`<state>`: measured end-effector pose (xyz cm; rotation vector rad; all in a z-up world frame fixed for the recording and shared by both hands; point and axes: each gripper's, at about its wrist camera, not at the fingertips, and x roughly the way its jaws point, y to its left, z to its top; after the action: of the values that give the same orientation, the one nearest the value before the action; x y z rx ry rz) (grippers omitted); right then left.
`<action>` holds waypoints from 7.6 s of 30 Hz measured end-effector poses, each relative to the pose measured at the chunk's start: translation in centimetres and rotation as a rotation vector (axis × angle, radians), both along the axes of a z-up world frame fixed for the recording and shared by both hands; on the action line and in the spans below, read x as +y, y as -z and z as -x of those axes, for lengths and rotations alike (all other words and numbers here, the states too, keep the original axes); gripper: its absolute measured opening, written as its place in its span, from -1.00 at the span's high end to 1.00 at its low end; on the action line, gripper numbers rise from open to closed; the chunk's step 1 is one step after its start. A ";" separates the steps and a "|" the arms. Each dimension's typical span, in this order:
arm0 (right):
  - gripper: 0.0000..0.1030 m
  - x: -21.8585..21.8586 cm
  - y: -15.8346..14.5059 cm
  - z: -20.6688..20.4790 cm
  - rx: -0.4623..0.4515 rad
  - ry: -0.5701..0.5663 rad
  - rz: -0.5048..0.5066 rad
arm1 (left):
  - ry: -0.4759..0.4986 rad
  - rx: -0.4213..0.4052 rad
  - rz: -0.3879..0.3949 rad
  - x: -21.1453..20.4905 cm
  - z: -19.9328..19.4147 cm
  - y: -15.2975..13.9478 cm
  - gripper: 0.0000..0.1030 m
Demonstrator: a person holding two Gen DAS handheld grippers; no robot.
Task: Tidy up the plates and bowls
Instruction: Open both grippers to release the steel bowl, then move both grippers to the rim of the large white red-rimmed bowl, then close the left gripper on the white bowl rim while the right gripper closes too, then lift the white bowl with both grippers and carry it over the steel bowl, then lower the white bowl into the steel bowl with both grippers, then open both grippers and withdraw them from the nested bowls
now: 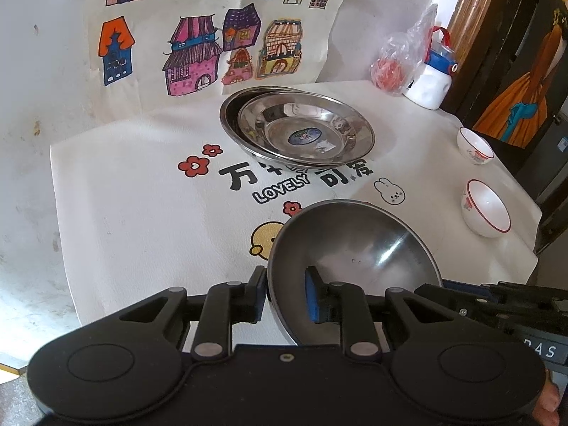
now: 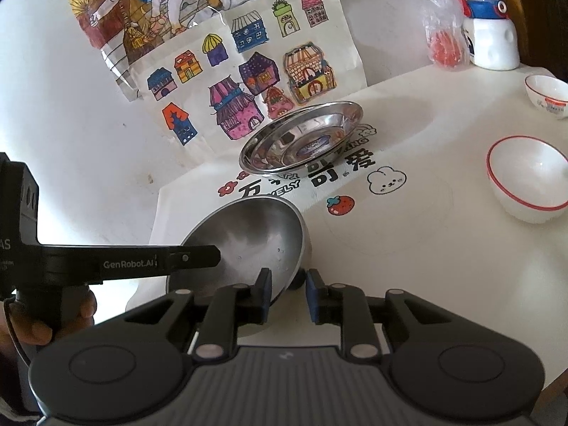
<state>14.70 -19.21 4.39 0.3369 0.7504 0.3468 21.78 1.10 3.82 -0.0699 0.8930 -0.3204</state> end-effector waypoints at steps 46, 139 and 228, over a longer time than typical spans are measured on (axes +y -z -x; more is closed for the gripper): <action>-1.00 -17.2 -0.2 6.4 -0.294 0.457 0.084 | 0.135 -0.189 0.084 -14.4 -0.2 -4.1 -0.89; 0.75 -5.6 -3.1 1.7 -0.313 0.268 -0.032 | -0.115 -0.275 0.180 -11.8 3.4 -3.3 0.67; 0.54 2.0 -2.4 -2.3 0.007 -0.107 0.097 | 0.006 0.031 0.047 -1.1 2.0 -2.1 -0.11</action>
<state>16.99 -17.25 6.83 0.2073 0.7909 0.4091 19.80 0.00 5.96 -0.1158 0.9163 -0.3466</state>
